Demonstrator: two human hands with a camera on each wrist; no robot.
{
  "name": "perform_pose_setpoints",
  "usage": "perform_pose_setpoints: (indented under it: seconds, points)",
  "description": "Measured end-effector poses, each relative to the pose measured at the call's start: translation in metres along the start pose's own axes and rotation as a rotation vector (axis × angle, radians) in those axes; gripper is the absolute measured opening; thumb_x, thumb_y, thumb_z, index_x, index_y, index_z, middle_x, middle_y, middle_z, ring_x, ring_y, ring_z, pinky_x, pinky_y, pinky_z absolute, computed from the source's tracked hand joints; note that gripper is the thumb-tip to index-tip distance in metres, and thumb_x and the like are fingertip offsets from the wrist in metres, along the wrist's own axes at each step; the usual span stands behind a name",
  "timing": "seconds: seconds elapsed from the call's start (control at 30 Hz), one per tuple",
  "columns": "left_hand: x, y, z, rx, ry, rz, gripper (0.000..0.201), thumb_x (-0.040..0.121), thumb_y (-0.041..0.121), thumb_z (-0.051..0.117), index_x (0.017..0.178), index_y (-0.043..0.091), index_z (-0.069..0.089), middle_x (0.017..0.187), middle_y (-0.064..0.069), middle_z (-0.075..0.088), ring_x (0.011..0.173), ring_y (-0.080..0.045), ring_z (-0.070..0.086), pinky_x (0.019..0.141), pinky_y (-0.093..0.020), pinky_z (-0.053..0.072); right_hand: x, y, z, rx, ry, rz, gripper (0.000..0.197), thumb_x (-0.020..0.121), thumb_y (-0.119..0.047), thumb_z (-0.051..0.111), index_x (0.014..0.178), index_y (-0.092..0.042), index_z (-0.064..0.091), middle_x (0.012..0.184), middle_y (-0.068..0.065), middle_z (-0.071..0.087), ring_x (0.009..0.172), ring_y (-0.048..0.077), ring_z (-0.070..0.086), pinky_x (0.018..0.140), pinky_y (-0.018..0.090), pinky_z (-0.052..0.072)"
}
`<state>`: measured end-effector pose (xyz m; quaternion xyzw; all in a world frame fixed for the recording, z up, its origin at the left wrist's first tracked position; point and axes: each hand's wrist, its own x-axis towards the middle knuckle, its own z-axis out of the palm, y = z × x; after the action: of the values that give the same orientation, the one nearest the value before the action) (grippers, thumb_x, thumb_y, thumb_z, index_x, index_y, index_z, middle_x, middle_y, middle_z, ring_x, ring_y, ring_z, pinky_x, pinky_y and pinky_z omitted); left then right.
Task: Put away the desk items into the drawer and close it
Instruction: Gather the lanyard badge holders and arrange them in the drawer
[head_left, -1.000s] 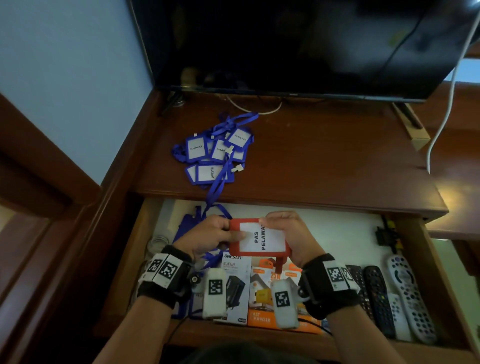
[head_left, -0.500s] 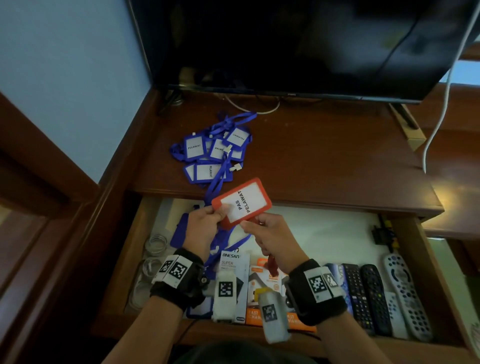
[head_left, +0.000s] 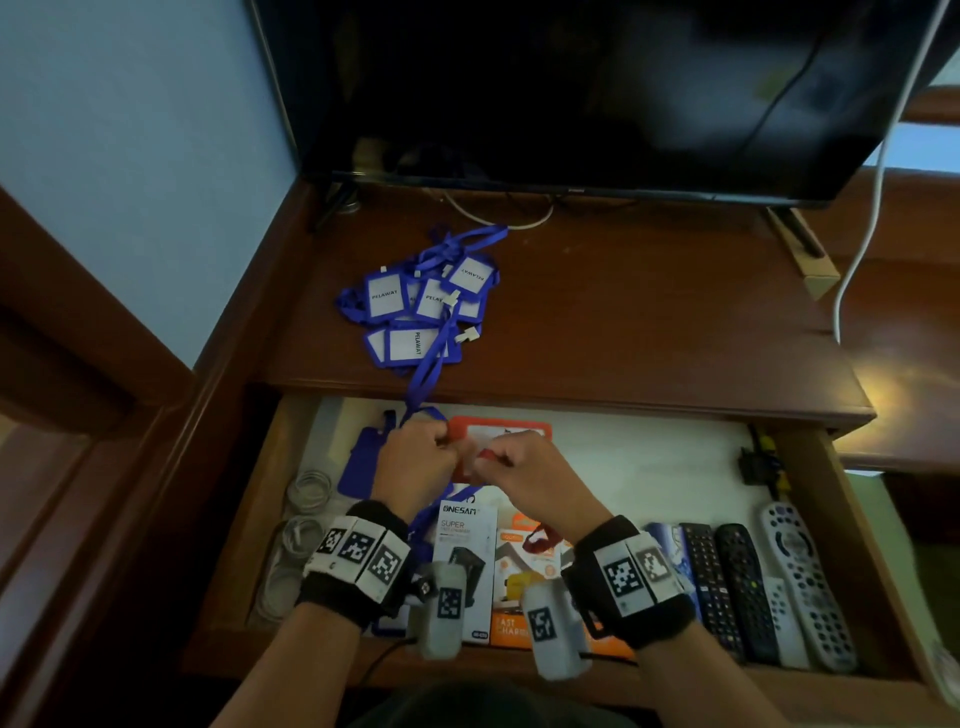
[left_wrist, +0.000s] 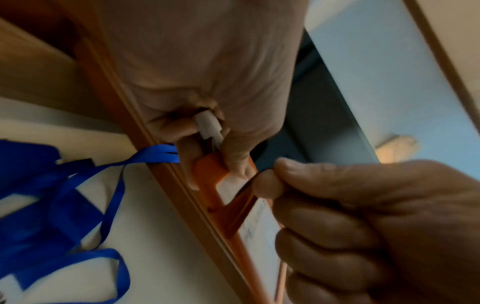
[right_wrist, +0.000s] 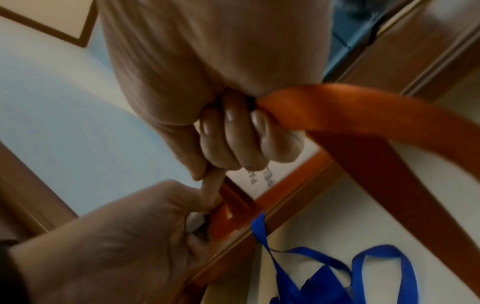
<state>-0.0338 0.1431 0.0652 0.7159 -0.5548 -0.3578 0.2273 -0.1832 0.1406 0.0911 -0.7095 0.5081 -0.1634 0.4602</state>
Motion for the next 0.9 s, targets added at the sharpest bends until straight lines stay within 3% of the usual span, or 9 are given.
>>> perform_pose_setpoints:
  seconds: [0.07,0.13,0.27,0.4,0.5,0.57,0.77,0.83,0.9]
  points:
    - [-0.004,0.011,-0.002,0.083,-0.047,0.097,0.024,0.087,0.021,0.064,0.064,0.024,0.059,0.063,0.01,0.054,0.061,-0.007,0.053,0.05,-0.015,0.034,0.002,0.001,-0.005,-0.069,-0.003,-0.018,0.024,0.091,-0.011,0.057,0.07,0.0,0.061,0.055,-0.003,0.045,0.044,0.003,0.039,0.05,0.017,0.029]
    - [-0.007,0.019,-0.005,0.095,-0.121,0.148,0.02,0.085,0.013,0.061,0.07,0.024,0.066,0.059,0.013,0.054,0.059,-0.004,0.054,0.053,-0.011,0.04,0.003,0.0,-0.012,-0.094,0.005,-0.031,0.028,0.09,-0.014,0.061,0.062,-0.011,0.056,0.054,-0.007,0.045,0.044,0.001,0.04,0.05,0.016,0.031]
    - [-0.005,0.023,-0.011,0.0,-0.25,0.162,0.015,0.088,0.017,0.065,0.075,0.014,0.072,0.07,0.002,0.067,0.068,-0.014,0.064,0.071,-0.033,0.054,0.0,-0.002,-0.035,-0.115,-0.042,-0.016,0.029,0.091,-0.02,0.062,0.064,-0.025,0.054,0.066,-0.009,0.055,0.058,0.0,0.051,0.056,0.01,0.037]
    - [-0.005,0.027,-0.025,-0.11,-0.478,0.125,0.012,0.087,0.022,0.07,0.075,0.021,0.073,0.076,0.007,0.07,0.074,-0.006,0.067,0.074,-0.027,0.053,-0.007,0.0,-0.053,-0.005,-0.018,-0.013,0.019,0.088,-0.015,0.065,0.07,-0.015,0.065,0.063,-0.009,0.059,0.055,-0.002,0.05,0.057,0.012,0.038]
    - [-0.006,0.027,-0.031,-0.084,-0.619,0.149,0.007,0.086,0.019,0.07,0.09,0.019,0.075,0.092,0.0,0.074,0.089,-0.015,0.07,0.088,-0.037,0.054,-0.017,0.005,-0.057,0.178,-0.074,0.013,0.019,0.09,-0.012,0.062,0.075,-0.001,0.065,0.052,-0.007,0.049,0.043,0.001,0.037,0.046,0.013,0.031]
    - [-0.007,0.027,-0.033,-0.153,-0.66,0.163,0.01,0.085,0.015,0.069,0.093,0.017,0.074,0.097,-0.005,0.074,0.093,-0.02,0.07,0.091,-0.039,0.054,-0.024,0.011,-0.058,0.287,-0.096,0.033,0.024,0.092,-0.014,0.059,0.07,-0.005,0.062,0.053,0.002,0.04,0.044,0.006,0.031,0.045,0.017,0.027]
    - [-0.01,0.026,-0.034,-0.718,-0.546,0.171,0.014,0.075,0.012,0.071,0.085,0.016,0.078,0.086,-0.004,0.075,0.081,-0.016,0.071,0.07,-0.024,0.056,-0.017,0.024,-0.051,0.665,-0.05,0.09,0.042,0.083,-0.038,0.063,0.085,0.004,0.067,0.061,0.007,0.059,0.052,0.017,0.054,0.051,0.023,0.04]
    - [-0.011,0.027,-0.029,-0.84,-0.432,0.154,0.017,0.073,0.008,0.07,0.083,0.018,0.079,0.084,-0.004,0.075,0.078,-0.014,0.072,0.068,-0.022,0.056,-0.014,0.021,-0.044,0.709,0.028,0.118,0.029,0.089,-0.026,0.058,0.067,-0.013,0.07,0.055,-0.001,0.062,0.049,0.011,0.057,0.049,0.02,0.04]
    - [-0.011,0.028,-0.025,-0.917,-0.297,0.12,0.02,0.076,0.008,0.062,0.083,0.016,0.079,0.084,-0.004,0.075,0.079,-0.015,0.072,0.069,-0.022,0.056,-0.01,0.018,-0.033,0.795,0.098,0.177,0.042,0.098,-0.008,0.043,0.064,-0.016,0.066,0.053,-0.003,0.057,0.042,0.009,0.05,0.043,0.019,0.034]
